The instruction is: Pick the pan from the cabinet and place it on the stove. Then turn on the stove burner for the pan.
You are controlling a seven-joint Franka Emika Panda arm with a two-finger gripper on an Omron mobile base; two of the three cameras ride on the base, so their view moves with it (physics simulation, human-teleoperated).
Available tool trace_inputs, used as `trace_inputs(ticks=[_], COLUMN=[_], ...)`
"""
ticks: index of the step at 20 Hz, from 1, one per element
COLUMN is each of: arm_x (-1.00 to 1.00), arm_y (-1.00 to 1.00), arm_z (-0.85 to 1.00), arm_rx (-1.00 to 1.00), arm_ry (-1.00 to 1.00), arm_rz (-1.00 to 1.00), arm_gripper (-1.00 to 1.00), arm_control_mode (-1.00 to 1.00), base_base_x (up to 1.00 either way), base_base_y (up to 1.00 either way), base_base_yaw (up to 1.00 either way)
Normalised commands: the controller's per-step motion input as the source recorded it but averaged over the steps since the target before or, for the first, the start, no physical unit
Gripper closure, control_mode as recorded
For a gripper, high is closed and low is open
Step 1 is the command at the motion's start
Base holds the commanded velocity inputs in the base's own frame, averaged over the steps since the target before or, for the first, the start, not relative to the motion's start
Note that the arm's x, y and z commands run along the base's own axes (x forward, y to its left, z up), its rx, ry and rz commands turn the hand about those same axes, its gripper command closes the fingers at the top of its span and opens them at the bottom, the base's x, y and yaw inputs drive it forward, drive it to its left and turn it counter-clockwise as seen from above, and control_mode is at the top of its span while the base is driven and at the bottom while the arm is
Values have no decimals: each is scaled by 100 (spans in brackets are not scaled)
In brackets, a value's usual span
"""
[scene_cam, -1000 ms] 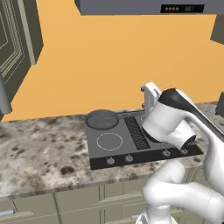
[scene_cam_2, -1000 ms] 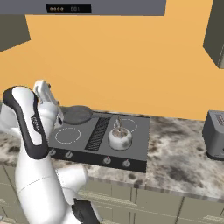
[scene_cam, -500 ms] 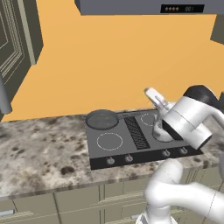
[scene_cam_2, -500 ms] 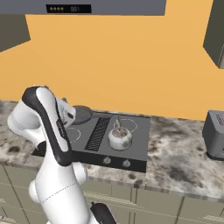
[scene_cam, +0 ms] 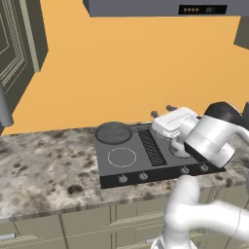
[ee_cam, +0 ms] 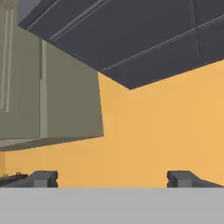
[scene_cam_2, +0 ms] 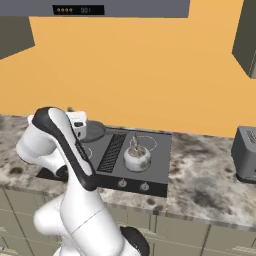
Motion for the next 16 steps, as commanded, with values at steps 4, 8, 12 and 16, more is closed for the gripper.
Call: trace_inputs(ticks=[4, 8, 12, 16], arm_x=[-12, -19, -35, -36], arm_y=[0, 0, -1, 0], arm_z=[7, 4, 6, 10], arm_rx=[-73, -74, -71, -68], arm_ry=[-37, -37, -43, -47], arm_rz=[2, 0, 0, 0], arm_gripper=[-100, -100, -100, -100], arm_control_mode=[-100, -100, -100, -100], base_base_x=[0, 0, 0, 0], base_base_y=[0, 0, 0, 0], base_base_yaw=[0, 0, 0, 0])
